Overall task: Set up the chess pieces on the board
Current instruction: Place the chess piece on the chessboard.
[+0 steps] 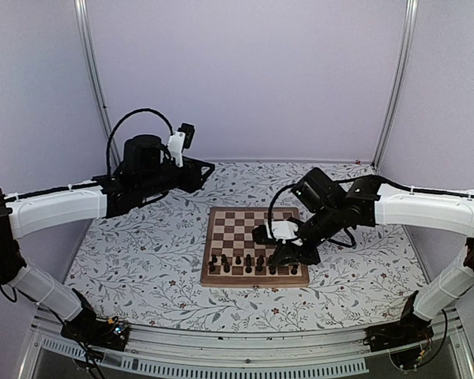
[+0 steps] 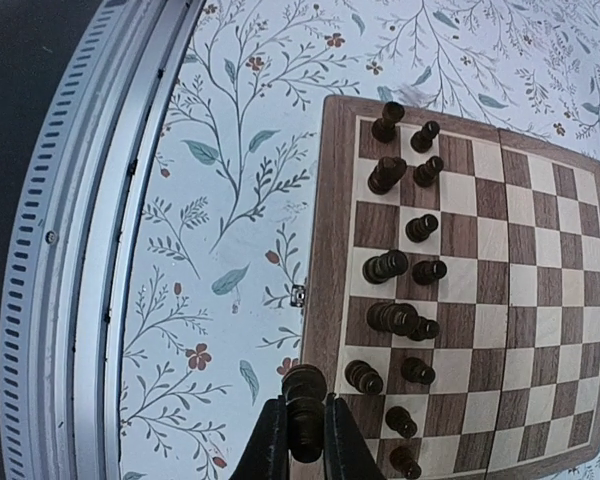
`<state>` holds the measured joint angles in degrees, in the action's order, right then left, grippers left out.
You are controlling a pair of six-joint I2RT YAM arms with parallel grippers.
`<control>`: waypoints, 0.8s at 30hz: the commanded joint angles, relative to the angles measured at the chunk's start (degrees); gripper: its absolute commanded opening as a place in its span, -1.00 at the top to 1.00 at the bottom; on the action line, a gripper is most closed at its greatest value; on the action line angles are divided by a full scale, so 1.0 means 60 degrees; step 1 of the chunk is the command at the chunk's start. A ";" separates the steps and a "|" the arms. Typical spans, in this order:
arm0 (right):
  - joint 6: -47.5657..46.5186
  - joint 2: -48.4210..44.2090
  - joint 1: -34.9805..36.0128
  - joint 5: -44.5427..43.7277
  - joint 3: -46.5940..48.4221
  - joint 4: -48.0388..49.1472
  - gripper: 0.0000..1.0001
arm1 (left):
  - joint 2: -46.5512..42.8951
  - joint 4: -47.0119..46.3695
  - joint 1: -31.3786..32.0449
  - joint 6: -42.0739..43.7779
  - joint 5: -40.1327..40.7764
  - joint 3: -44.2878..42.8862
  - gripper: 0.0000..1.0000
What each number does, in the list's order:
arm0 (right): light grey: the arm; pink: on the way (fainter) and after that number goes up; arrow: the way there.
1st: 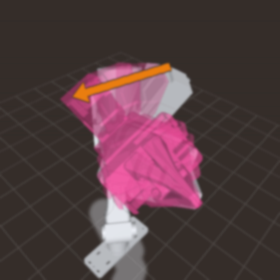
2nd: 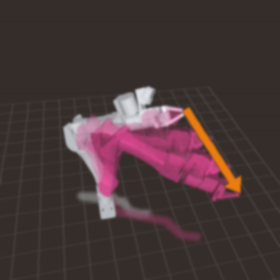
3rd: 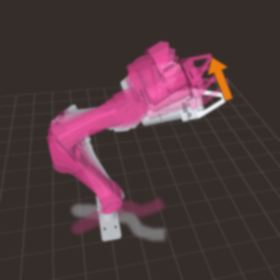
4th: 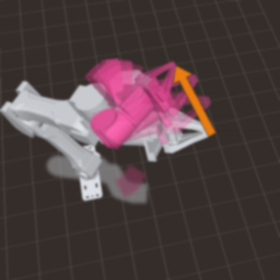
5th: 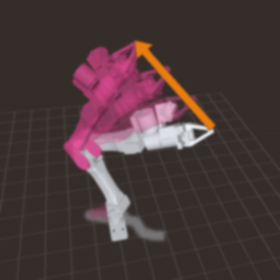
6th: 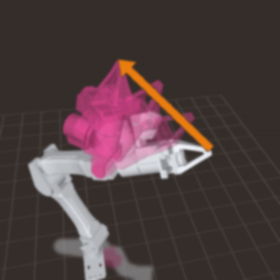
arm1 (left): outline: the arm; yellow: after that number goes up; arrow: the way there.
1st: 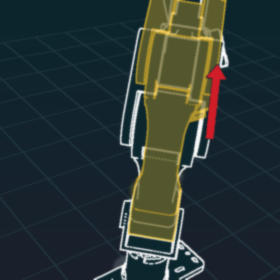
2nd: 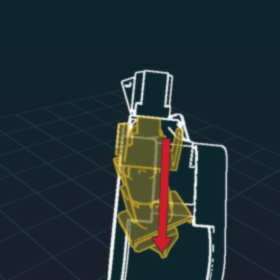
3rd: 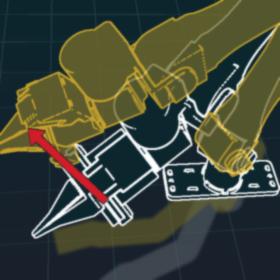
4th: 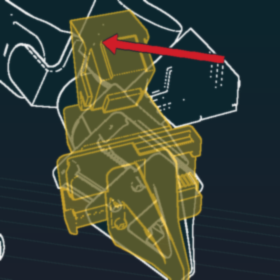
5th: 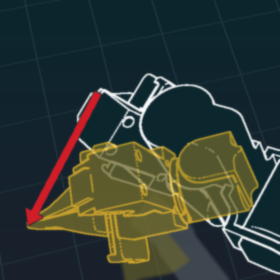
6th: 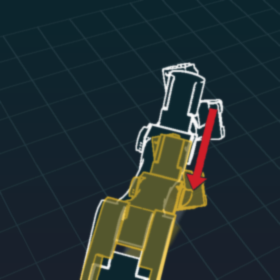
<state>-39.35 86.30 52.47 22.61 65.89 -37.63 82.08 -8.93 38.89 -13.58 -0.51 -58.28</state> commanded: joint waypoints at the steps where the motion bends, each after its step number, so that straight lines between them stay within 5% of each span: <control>1: -0.0451 0.0014 0.0029 -0.0710 -0.0350 0.0009 0.91 | -0.0092 0.0088 0.0022 -0.0012 -0.0175 -0.0079 0.13; 24: -0.0078 0.0644 0.0037 -0.1854 -0.1096 0.0689 0.90 | 0.0212 0.0417 0.0022 -0.0193 -0.0690 -0.0363 0.13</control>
<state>-40.95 88.73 52.75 13.54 59.27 -35.51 82.98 -7.29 38.89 -14.39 -3.88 -58.76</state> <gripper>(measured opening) 0.108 0.436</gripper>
